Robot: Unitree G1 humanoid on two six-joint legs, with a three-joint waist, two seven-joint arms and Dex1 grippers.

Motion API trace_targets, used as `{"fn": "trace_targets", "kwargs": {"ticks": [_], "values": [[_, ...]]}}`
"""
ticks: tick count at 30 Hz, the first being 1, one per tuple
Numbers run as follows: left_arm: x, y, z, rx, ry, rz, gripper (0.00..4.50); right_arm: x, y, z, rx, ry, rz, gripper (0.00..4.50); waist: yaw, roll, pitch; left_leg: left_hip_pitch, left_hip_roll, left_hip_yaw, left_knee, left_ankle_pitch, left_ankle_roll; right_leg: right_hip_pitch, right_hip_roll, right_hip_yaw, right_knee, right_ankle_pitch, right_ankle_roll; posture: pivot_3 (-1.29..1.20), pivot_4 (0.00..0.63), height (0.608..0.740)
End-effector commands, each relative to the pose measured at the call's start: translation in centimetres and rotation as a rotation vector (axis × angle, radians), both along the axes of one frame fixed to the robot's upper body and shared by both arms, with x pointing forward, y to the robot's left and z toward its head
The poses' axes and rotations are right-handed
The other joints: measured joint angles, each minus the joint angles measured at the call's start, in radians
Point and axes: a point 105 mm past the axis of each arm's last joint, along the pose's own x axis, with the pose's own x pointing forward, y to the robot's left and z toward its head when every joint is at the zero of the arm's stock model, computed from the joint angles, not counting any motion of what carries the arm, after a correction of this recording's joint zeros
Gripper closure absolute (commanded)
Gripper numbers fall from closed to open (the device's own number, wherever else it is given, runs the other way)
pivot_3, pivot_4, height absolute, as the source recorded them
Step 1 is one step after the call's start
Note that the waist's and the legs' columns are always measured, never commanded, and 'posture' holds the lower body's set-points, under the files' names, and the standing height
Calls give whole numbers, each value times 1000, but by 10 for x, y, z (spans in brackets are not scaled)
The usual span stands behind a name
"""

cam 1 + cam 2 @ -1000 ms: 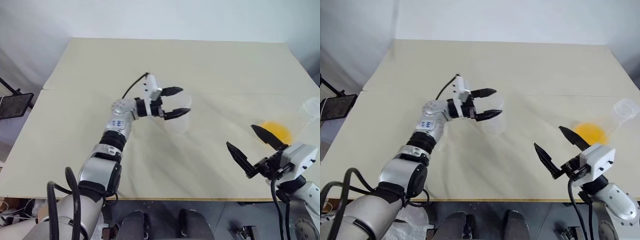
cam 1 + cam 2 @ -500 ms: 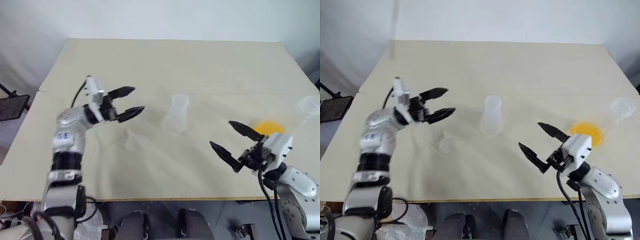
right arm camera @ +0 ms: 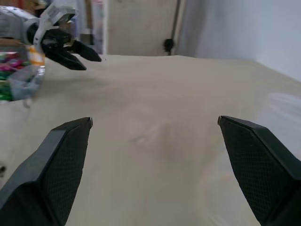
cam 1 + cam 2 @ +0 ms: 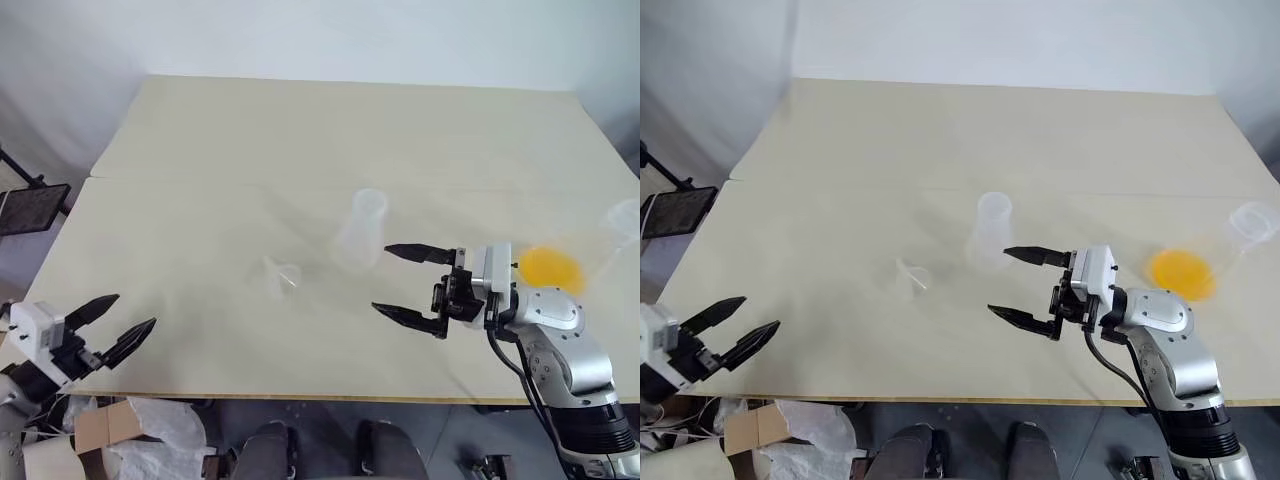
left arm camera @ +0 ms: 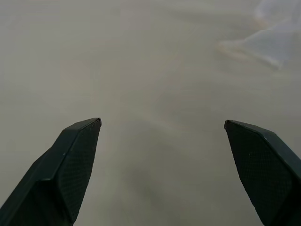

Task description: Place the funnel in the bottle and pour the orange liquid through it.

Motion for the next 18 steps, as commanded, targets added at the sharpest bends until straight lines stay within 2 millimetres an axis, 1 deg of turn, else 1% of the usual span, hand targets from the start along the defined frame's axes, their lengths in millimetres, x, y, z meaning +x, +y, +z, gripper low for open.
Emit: {"fn": "trace_targets", "kwargs": {"ticks": [1, 3, 7, 11, 15, 18], "values": [[-9, -17, 11, 4, -32, -65, 30, -6, -1, -3, -49, -9, 41, 0, 0, 0, 0, 0, 0, 0, 0, 0, 0, 1, -1, 0, 0, 0, 0, 0, 150, 740], [-6, -31, 13, -10, -36, -104, 30, -6, -5, -6, -58, -1, 27, 0, 0, 0, 0, 0, -1, -1, 0, 0, 0, 1, -1, 0, 0, 0, 0, 0, 150, 740], [6, -67, 15, -8, -5, -219, 30, -3, -21, -11, -78, 6, -46, 0, -2, 0, 0, 1, -1, -1, -1, 0, 0, 1, -1, -1, 0, 0, 0, 0, 150, 740], [31, -93, 21, -42, -23, -253, 30, -9, -31, -17, -76, 72, -88, 0, 1, 0, -1, 1, -1, 0, -1, 0, 0, 1, 0, -1, 0, 0, 0, 0, 150, 740], [50, -122, 13, -35, 6, -306, 30, -13, -39, -21, -77, 82, -149, 0, -2, 1, -1, 1, -1, 0, -1, 0, 0, 2, 1, -1, 0, 0, 0, 0, 150, 740], [64, -139, 9, -58, 5, -308, 30, -15, -42, -21, -62, 83, -191, 0, -2, 1, -1, 1, 0, 1, -1, 0, 0, 1, 2, -1, 0, 0, 0, 0, 150, 740]]}}
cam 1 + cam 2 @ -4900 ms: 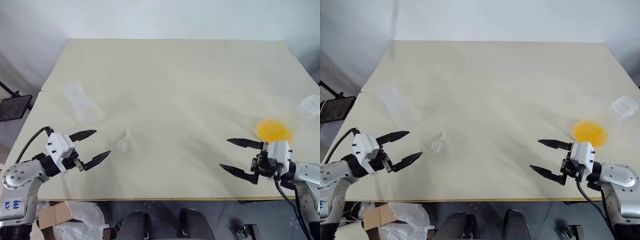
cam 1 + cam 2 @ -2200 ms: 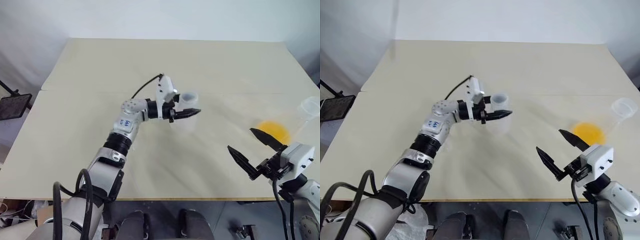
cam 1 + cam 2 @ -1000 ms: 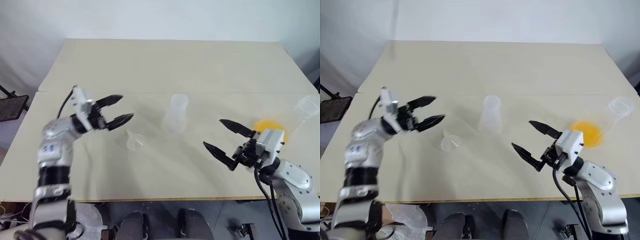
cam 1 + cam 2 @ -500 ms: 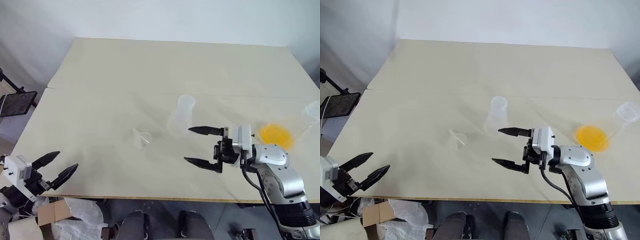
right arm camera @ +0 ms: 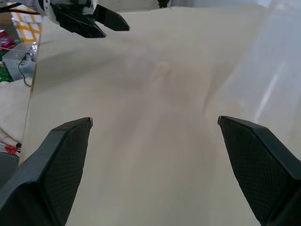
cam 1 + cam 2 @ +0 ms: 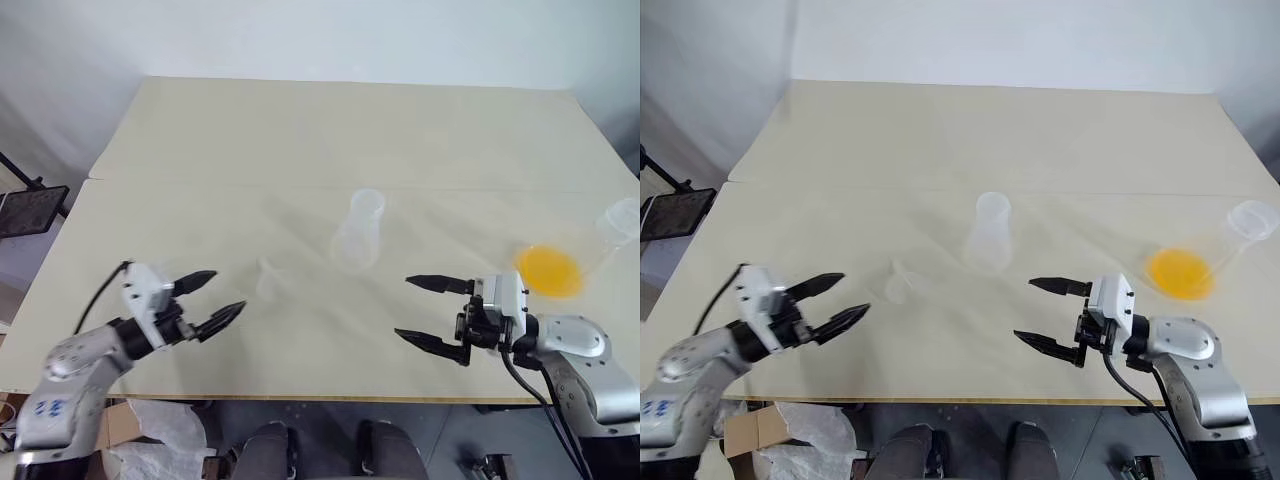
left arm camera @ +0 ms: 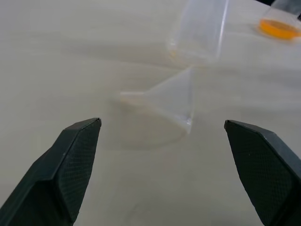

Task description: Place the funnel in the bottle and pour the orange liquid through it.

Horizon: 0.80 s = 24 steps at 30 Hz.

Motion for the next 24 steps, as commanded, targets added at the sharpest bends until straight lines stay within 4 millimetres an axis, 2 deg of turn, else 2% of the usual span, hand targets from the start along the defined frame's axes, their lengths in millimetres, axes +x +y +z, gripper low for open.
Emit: {"fn": "trace_targets", "kwargs": {"ticks": [1, 4, 7, 15, 19, 24], "values": [[12, -17, -5, 1, -6, 4, 30, -4, -2, 14, 13, -67, -40, 0, 1, 0, 0, 0, 0, 0, 0, 0, 0, 0, 0, 0, 0, 0, 0, 0, 150, 740], [20, -23, -9, 23, -14, 21, 30, -6, -3, 14, 22, -72, -73, 0, 1, 0, 0, 0, 0, 1, 0, 0, 0, 0, 1, 0, -1, 0, 0, 0, 150, 740], [23, -20, -9, 21, -16, 50, 648, -7, -3, 15, 25, -81, -90, 0, 1, 0, 0, 0, 1, 1, 0, 0, 0, 0, 1, 1, -1, 0, 0, 0, 150, 740], [31, -10, -8, 49, -31, 52, 3174, -3, -1, 13, 37, -104, -126, 0, 4, 0, 0, 0, 1, 1, 0, 0, 0, 0, 1, 1, -1, 0, 0, 0, 150, 740], [34, -12, -6, 29, -35, 36, 4486, -1, 0, 13, 42, -118, -141, 0, 3, 0, 0, 0, 1, 1, 0, 0, 0, 0, 1, 1, -1, 0, 0, 0, 150, 740], [33, -16, 14, 21, -89, -69, 4486, -4, -3, 12, 47, -120, -165, 0, 4, 0, 0, 0, 1, 1, 0, 0, 0, 0, 1, 1, -1, 0, 0, 0, 150, 740]]}}
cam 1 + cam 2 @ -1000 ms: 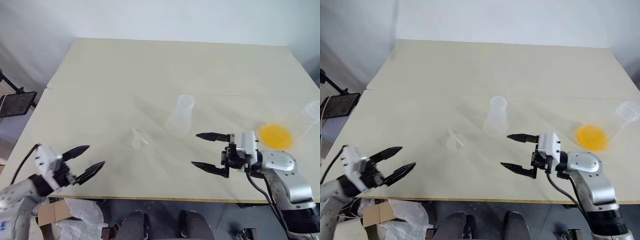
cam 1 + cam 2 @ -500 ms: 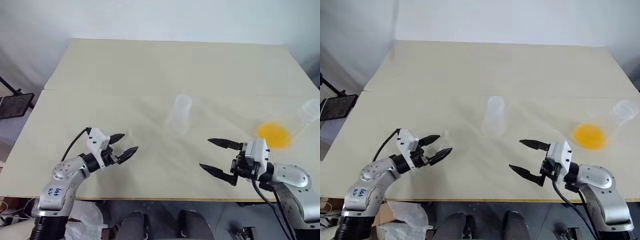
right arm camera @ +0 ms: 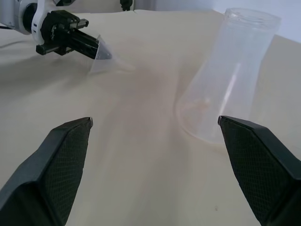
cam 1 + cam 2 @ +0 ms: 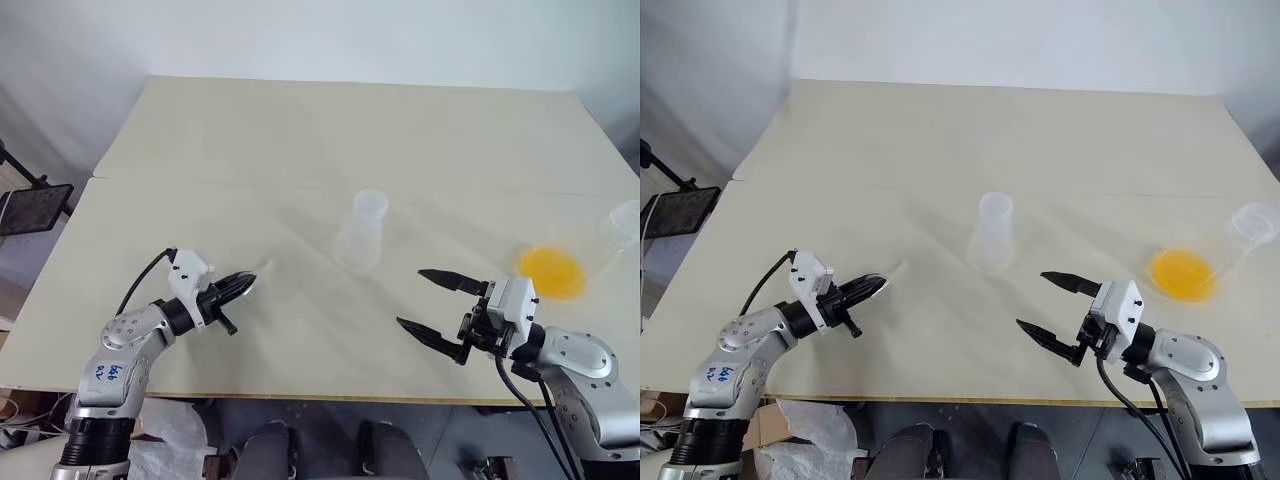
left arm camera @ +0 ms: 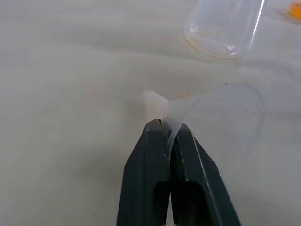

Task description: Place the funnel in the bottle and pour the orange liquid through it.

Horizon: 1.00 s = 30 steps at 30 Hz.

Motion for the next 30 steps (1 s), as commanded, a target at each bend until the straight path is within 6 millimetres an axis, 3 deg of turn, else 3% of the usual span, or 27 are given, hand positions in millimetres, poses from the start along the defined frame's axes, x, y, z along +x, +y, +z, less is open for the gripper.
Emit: {"fn": "trace_targets", "kwargs": {"ticks": [1, 3, 8, 10, 13, 18, 25, 30], "values": [[-3, -4, 26, 20, -94, -125, 4486, -5, -3, 8, 15, -42, -24, 0, 0, 0, 0, 0, 0, 0, 0, 0, 0, 0, 0, 0, 0, 0, 0, 0, 150, 740], [-4, -9, 43, 11, -118, -217, 4486, -6, -8, 8, 18, -42, -55, 0, 0, 0, 0, 0, 0, 0, 0, 0, 0, 0, 0, 0, 0, 0, 0, 0, 150, 740], [14, -28, 117, -128, -107, -385, 4486, -9, -27, 18, 72, -79, -188, 0, 2, 0, 0, -1, -1, -1, 1, 0, 0, 1, 0, -1, 0, 0, 0, 0, 150, 740], [16, -40, 139, -120, -53, -470, 4486, -12, -33, 25, 96, -114, -234, 0, 1, 0, 0, -1, -1, -1, 1, 0, 0, 1, 0, -1, 1, 0, 0, 0, 150, 740], [22, -55, 144, -3, 156, -493, 4486, -15, -38, 36, 137, -170, -294, 0, -2, 0, 0, 0, -4, -1, 0, 0, 0, 0, 2, -1, 1, 0, 0, 0, 150, 740], [24, -79, 171, -4, 252, -610, 4486, -19, -43, 53, 204, -242, -376, 0, -3, 1, 0, -1, -3, 2, -1, 1, -2, -4, 4, 2, 2, 0, 0, 0, 150, 740], [36, -99, 173, 122, 321, -626, 4486, -27, -38, 46, 229, -235, -426, 0, -2, 1, 0, -2, -3, 5, -1, 1, -2, -5, 4, 4, 2, -1, 0, 0, 150, 740], [43, -106, 163, 196, 344, -626, 4486, -27, -34, 47, 257, -253, -443, 0, -3, 1, 0, -2, -3, 6, -1, 1, -2, -6, 4, 6, 1, -1, 0, 0, 150, 740]]}}
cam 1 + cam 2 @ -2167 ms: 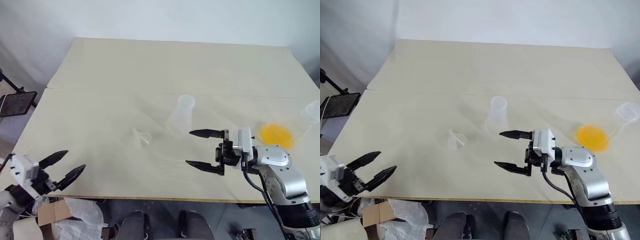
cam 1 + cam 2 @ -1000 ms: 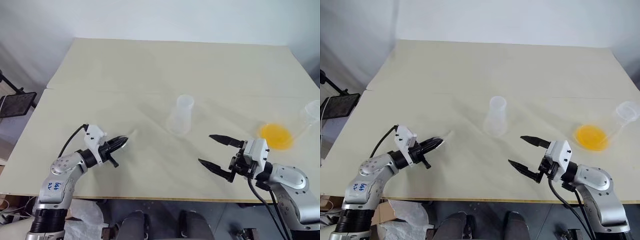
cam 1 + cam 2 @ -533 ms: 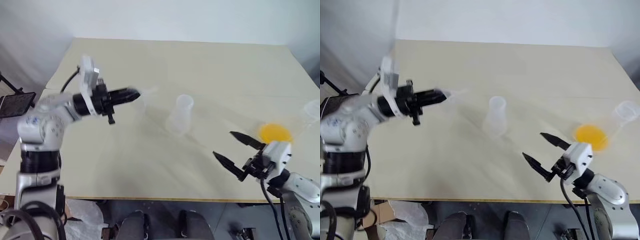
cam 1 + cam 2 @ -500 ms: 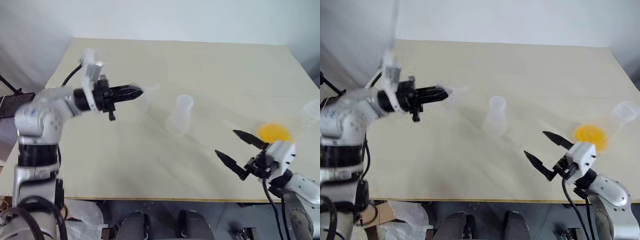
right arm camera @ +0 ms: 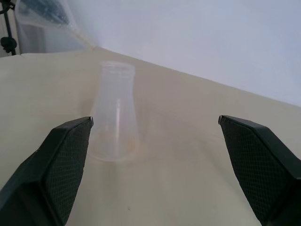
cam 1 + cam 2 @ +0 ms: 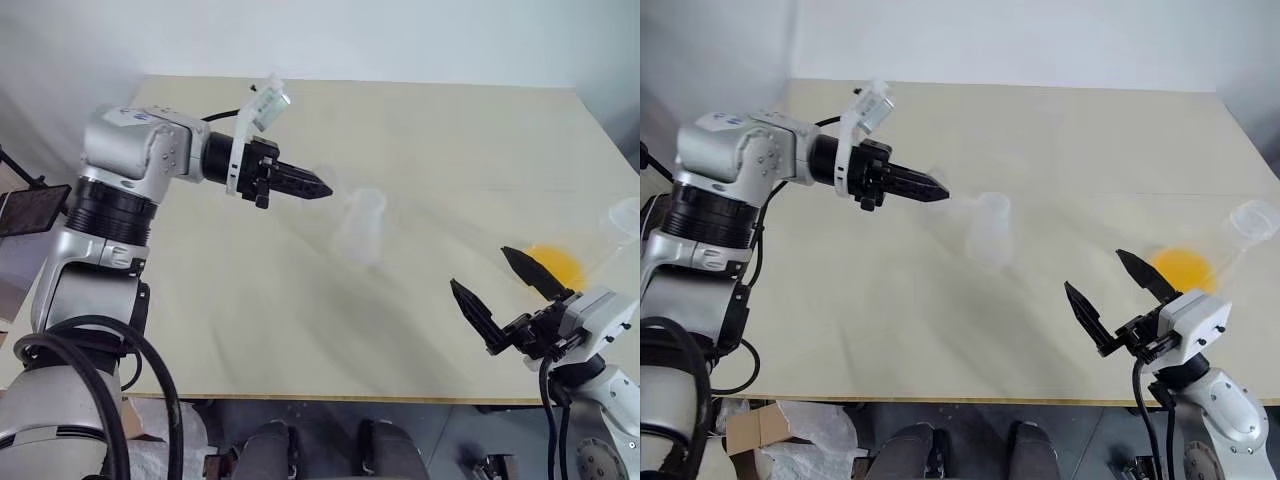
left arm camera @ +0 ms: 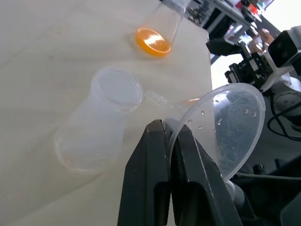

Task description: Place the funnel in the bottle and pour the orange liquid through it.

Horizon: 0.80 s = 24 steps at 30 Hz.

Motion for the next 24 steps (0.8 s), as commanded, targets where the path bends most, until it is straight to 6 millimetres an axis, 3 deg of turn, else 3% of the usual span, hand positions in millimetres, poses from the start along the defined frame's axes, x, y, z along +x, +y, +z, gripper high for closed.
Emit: {"fn": "trace_targets", "kwargs": {"ticks": [1, 12, 21, 24], "values": [[6, -8, 8, 14, -60, -7, 4486, -4, 7, 14, 3, -83, -6, 0, 0, 0, 0, 0, 0, 0, 0, 0, 0, 0, 0, 0, 0, 0, 0, 0, 150, 740], [28, -35, 7, 55, -90, 5, 4486, -4, 11, 12, 22, -99, -26, 0, 1, 0, 0, -1, 0, 0, 0, 0, 0, -1, 0, 0, 0, 0, 0, 0, 150, 740], [14, -14, 23, 96, -141, -142, 4486, -6, 12, 7, 26, -94, -38, 0, -1, 0, 0, -1, 0, 1, 0, 0, 0, -1, 0, 0, 0, 0, 0, 0, 150, 740], [17, -14, 27, 80, -149, -117, 4486, -3, 12, 7, 19, -93, -29, 0, 2, 0, 0, -1, 0, 1, 0, 0, 0, -1, 0, 0, 0, 0, 0, 0, 150, 740]]}}
